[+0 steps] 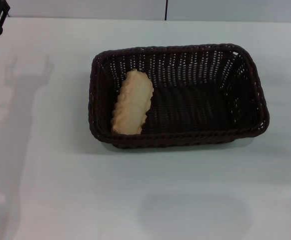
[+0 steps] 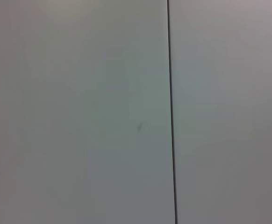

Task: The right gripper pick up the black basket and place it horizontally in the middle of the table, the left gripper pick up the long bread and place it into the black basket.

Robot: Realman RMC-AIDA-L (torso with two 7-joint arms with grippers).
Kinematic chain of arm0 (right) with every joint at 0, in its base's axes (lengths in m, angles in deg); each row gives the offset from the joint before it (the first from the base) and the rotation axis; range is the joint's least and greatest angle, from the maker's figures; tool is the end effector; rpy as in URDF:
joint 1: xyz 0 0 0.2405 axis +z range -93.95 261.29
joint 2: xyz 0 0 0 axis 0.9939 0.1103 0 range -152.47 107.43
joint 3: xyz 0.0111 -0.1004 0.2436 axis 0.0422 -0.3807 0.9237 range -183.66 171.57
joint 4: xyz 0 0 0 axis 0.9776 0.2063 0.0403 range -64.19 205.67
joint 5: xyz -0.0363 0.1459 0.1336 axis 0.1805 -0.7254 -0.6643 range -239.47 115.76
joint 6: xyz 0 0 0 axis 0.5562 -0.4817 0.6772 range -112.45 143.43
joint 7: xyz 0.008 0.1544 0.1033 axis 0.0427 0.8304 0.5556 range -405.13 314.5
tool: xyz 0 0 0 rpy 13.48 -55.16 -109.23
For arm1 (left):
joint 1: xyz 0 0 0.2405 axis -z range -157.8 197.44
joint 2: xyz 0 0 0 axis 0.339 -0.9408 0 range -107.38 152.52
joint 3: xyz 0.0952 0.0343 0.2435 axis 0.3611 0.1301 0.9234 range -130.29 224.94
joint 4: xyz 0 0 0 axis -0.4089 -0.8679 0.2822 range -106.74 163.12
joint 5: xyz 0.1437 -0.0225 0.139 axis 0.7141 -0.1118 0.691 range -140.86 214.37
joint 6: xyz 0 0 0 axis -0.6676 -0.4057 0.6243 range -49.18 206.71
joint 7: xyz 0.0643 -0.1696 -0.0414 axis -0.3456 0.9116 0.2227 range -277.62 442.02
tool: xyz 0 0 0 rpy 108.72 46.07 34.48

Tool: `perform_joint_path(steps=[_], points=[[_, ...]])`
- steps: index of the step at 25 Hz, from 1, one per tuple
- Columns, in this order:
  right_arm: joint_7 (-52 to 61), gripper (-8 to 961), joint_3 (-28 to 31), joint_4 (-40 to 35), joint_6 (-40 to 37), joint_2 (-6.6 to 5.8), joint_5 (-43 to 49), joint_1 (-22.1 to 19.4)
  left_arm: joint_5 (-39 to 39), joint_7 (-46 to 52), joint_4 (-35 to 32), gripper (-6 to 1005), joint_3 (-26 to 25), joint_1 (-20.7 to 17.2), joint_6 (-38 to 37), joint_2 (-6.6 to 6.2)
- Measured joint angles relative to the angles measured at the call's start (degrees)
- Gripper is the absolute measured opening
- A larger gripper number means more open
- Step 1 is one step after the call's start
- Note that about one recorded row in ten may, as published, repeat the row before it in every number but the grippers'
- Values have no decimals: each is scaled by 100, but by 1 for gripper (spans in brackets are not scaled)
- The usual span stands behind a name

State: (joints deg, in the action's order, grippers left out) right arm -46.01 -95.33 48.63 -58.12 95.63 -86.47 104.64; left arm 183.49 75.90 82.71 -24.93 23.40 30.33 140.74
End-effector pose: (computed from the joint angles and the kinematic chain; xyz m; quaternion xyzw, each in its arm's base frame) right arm 0.3067 0.3797 0.1022 -0.5376 0.1185 0.3524 0.7568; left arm -0.2798 0.3576 0.0467 -0.6065 -0.2277 -0.3502 0.6765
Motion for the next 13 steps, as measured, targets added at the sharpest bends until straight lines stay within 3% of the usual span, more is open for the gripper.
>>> perform_joint_path(steps=[1, 2, 5, 7, 13], points=[[0, 318, 0, 0, 0, 0, 0, 0, 0, 0, 0, 863, 0, 0, 0, 0], [26, 318, 0, 4, -2, -13, 1, 1, 365, 721, -565, 863, 2, 160, -623, -3], [37, 318, 5, 9, -2, -18, 1, 12, 584, 1278, -1038, 862, -26, 324, -1019, -18], [37, 318, 8, 28, 3, 0, 1, 49, 754, 2056, -1847, 861, -162, 626, -1526, -23], [41, 318, 16, 144, -2, 71, -40, 153, 781, 2517, -2425, 861, -216, 788, -2096, -14]])
